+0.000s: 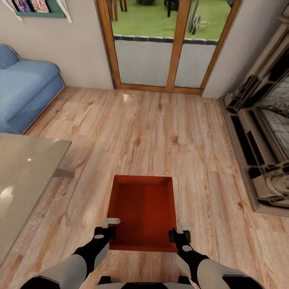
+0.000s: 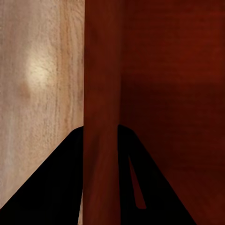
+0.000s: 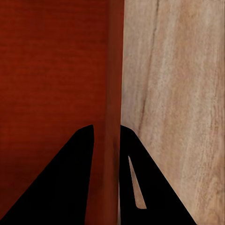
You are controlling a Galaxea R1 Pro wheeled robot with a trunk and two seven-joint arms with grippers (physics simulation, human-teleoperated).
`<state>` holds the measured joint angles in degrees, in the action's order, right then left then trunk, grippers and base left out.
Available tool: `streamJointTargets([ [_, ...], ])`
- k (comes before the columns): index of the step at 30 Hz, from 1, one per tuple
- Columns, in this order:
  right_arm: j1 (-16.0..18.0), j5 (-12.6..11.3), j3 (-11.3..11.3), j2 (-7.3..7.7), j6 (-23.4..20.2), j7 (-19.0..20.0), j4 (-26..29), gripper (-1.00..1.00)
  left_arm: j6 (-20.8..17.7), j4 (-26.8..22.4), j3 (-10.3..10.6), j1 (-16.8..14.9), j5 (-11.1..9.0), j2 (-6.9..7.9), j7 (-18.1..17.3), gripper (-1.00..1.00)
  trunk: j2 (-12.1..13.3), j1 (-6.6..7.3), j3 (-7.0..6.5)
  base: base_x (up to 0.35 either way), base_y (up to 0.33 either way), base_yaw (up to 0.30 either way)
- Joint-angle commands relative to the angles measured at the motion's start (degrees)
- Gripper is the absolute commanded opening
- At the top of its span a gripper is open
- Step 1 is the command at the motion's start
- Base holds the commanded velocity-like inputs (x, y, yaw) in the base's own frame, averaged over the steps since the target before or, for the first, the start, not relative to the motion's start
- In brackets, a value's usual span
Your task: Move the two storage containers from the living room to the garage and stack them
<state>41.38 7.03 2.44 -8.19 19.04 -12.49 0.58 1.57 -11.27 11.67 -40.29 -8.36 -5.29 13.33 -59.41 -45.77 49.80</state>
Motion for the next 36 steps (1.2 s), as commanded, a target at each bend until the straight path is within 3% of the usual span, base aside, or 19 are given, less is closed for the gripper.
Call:
streamJointTargets([
  [1,0.0,2.1,2.1,-0.14,0.8,-0.3,0.1,-1.00,0.2,0.2,-2.7,-0.1,-4.5,0.00,0.7,-1.00,0.4,0.22,-0.16,0.000,0.000,0.000],
  [36,0.0,1.6,2.4,-0.03,0.5,-0.8,0.1,-1.00,0.2,0.2,-2.7,-0.1,-4.4,-0.05,0.7,-1.00,14.4,7.91,-6.49,0.000,0.000,0.000],
])
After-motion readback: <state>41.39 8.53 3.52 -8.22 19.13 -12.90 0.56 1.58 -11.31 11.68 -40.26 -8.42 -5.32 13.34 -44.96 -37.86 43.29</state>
